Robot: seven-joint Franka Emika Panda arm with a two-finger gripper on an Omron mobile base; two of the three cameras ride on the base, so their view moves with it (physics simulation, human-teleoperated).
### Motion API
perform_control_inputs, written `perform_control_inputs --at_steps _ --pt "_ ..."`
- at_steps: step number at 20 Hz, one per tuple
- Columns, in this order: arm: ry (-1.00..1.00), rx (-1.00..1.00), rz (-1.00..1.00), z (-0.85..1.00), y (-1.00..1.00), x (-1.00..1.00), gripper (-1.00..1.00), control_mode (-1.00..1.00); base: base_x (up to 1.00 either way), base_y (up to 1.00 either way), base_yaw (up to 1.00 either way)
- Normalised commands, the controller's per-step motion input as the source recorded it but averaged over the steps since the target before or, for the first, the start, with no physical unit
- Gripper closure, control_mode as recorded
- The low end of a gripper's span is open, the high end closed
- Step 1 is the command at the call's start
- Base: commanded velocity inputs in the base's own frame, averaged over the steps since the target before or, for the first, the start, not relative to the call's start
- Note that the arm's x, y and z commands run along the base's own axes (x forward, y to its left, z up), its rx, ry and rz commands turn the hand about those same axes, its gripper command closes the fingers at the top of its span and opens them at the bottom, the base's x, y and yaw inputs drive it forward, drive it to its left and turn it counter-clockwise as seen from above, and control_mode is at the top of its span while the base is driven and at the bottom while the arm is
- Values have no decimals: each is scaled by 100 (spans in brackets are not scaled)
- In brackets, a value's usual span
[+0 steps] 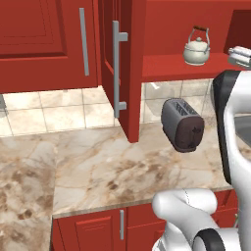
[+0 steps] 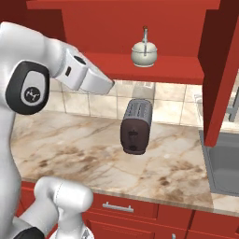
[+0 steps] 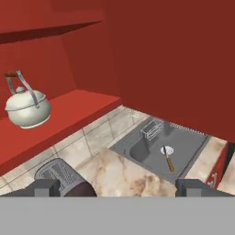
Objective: Open the cabinet, pick the kettle from the cabinet, and place it in the sink.
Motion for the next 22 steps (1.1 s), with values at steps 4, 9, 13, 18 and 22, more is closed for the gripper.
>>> perform_control_inputs --at_steps 4,9,13,18,22 --pt "12 1 30 4 4 17 -100 -100 0 0 0" --pt "12 6 27 8 6 22 -100 -100 0 0 0" --pt "15 6 28 5 11 16 -100 -100 0 0 0" --pt "5 10 28 1 9 22 -100 -100 0 0 0" --pt "0 6 20 0 1 27 -100 -100 0 0 0"
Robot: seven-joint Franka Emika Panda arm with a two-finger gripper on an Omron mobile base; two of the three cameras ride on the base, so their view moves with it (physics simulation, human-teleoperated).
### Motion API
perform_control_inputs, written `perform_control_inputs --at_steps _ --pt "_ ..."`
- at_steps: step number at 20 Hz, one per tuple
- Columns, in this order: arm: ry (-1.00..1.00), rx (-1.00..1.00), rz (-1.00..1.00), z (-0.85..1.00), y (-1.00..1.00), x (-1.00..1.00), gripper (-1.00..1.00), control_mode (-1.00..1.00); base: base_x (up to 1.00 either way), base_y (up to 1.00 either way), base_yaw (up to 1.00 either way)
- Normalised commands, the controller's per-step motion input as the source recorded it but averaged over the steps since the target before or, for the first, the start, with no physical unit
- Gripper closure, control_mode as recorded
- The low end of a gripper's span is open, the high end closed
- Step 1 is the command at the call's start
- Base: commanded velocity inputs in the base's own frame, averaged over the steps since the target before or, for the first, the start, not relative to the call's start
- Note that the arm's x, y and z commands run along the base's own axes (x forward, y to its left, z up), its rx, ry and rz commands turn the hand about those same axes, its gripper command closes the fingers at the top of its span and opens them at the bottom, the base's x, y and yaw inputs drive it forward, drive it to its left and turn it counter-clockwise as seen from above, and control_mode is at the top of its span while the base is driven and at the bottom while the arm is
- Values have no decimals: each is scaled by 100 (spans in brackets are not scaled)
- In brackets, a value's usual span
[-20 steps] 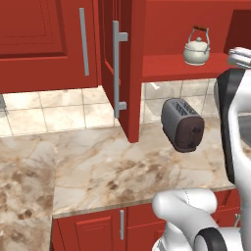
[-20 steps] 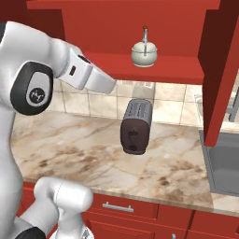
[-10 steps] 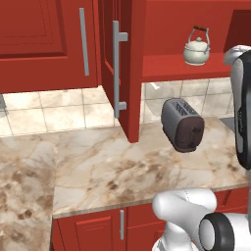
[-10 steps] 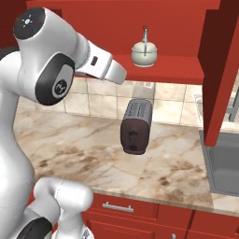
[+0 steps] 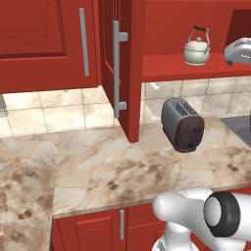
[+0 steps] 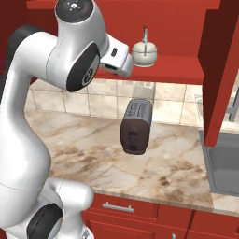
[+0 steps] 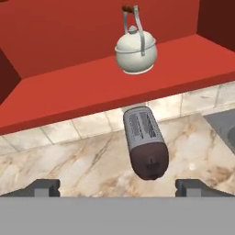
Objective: Open the cabinet, pick the kettle from the cabinet, and place it in the sink.
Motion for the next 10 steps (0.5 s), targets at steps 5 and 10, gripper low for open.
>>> perform_control_inputs --at_steps 5,10 --pt "-7 7 14 1 -7 27 -100 -100 0 0 0" --pt "-12 4 7 0 -1 30 -100 -100 0 0 0"
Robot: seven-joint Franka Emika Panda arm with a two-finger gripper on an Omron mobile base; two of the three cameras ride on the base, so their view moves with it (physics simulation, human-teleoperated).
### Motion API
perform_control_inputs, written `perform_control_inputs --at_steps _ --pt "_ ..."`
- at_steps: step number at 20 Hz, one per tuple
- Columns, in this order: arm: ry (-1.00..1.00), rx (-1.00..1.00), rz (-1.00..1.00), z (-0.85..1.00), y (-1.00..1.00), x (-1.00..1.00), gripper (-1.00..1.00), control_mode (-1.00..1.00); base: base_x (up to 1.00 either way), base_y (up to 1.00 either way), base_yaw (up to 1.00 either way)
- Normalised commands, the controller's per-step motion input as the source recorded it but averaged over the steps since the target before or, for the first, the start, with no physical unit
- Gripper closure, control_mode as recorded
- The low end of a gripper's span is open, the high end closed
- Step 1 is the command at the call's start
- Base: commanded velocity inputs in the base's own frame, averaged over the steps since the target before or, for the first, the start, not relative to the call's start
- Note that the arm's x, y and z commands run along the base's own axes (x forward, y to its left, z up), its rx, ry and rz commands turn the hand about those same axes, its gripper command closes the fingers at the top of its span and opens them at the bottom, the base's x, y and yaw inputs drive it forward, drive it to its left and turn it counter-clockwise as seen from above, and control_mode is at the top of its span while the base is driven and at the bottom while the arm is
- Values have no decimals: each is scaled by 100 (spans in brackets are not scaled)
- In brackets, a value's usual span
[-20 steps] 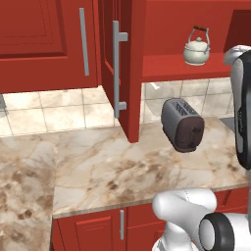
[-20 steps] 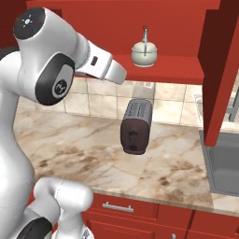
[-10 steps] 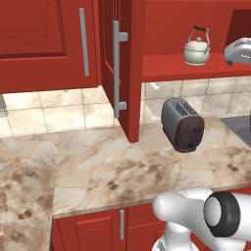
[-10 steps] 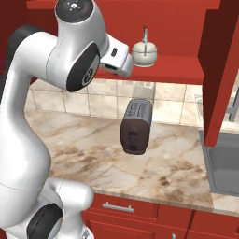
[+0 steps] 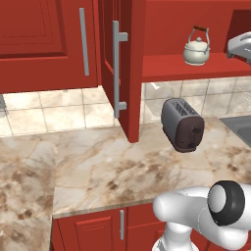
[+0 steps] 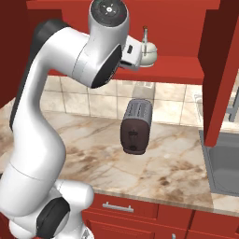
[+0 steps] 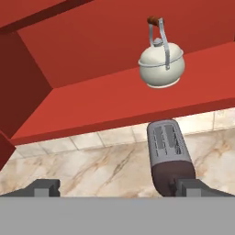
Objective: Open the cabinet, pick the kettle from the cabinet, and place it in the sink.
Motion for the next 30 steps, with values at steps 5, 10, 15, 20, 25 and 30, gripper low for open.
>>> perform_control_inputs --at_steps 5,10,15,20,25,30 --pt "-12 0 6 0 0 31 -100 -100 0 0 0" --pt "-16 0 6 -3 0 25 -100 -100 0 0 0" --pt "-10 0 4 -7 -8 27 -100 -100 0 0 0" --pt "-3 -1 3 0 -20 27 -100 -100 0 0 0" --pt "0 -5 2 0 -16 24 -100 -100 0 0 0" --pt "-4 -2 3 3 -10 26 -100 -100 0 0 0"
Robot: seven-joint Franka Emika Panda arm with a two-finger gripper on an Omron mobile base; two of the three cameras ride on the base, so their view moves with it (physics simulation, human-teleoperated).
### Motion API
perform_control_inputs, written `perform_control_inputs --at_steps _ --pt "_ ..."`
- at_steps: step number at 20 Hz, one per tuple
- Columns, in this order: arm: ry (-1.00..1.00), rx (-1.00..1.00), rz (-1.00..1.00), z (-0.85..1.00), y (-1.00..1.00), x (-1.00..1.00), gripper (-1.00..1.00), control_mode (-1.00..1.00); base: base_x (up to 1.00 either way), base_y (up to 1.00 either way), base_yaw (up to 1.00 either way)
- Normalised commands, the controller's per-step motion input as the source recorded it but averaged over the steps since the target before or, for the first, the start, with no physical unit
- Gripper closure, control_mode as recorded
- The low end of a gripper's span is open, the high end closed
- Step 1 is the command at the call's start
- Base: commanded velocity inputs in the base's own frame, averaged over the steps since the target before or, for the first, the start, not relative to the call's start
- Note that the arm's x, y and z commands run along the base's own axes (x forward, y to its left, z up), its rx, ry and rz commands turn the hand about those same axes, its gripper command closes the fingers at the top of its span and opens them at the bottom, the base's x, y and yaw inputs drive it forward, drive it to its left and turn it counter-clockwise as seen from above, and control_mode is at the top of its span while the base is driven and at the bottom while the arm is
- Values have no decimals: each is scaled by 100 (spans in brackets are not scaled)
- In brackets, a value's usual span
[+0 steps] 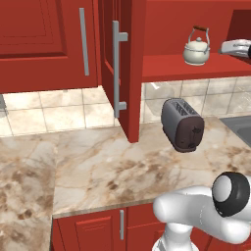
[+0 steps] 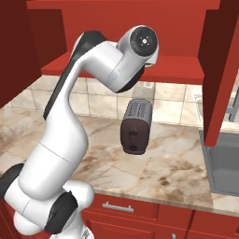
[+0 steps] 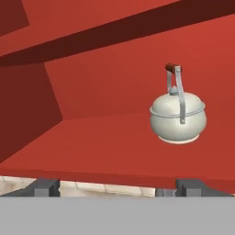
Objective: Open the cabinet, pick the kettle from the cabinet, and place it in the sink.
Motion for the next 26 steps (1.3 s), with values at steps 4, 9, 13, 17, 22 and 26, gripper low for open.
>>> perform_control_inputs --at_steps 4,9,13,17,22,26 --pt "-1 -2 3 14 -2 25 -100 -100 0 0 0" --pt "0 -2 2 13 0 26 -100 -100 0 0 0" --pt "0 -3 0 11 0 30 -100 -100 0 0 0" --pt "0 -6 1 6 -3 26 -100 -100 0 0 0" --pt "0 -8 1 -7 -3 17 -100 -100 0 0 0" --pt "0 -6 1 -15 -5 17 -100 -100 0 0 0"
